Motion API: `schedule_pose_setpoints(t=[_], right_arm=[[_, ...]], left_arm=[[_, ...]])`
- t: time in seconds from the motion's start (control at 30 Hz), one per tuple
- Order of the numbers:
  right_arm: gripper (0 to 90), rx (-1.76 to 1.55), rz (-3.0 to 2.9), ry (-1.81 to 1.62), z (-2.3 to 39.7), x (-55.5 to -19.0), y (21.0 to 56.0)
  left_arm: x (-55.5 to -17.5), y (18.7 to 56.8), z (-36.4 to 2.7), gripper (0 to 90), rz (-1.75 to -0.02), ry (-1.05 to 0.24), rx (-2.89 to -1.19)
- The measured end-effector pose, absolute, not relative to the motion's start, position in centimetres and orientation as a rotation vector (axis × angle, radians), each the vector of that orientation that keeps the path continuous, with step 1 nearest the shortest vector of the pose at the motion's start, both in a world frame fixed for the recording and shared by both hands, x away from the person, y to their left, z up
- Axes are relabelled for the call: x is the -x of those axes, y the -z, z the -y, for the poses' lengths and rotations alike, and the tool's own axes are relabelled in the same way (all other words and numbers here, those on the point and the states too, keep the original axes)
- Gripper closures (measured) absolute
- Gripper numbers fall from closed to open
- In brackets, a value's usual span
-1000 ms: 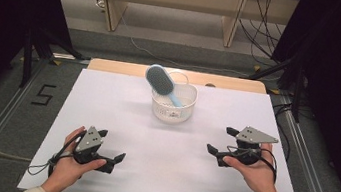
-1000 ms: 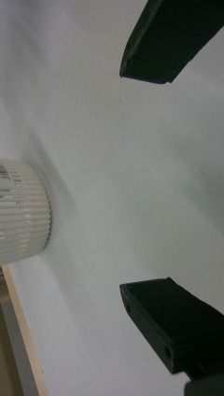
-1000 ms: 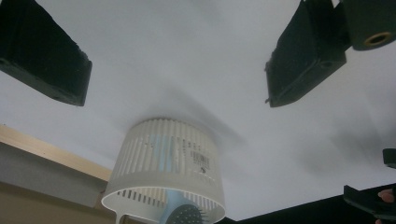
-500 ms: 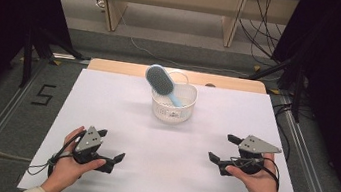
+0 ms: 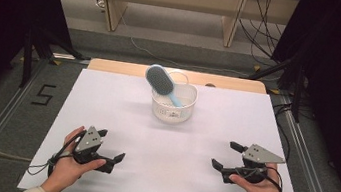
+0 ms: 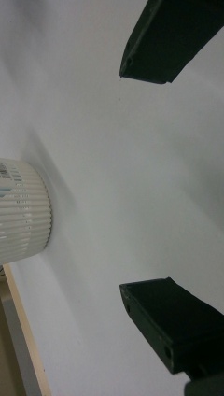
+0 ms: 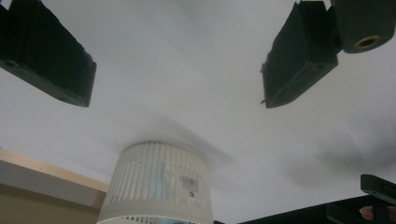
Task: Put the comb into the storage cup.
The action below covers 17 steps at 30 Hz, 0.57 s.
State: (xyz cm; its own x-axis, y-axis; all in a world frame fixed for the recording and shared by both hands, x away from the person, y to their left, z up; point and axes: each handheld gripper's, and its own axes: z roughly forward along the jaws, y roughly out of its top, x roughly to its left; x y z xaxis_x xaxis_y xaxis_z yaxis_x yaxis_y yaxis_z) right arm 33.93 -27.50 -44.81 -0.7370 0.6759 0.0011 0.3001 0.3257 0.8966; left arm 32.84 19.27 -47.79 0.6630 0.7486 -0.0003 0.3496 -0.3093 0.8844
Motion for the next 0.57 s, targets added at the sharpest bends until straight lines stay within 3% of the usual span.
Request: schedule_pose_setpoints(t=[0.57], right_arm=[[10.6, -0.870, -2.221, -1.386, 27.97, -33.51, 45.33]], left_arm=[[-32.87, 47.77, -19.18, 0.0, -0.855, -0.517, -1.917]])
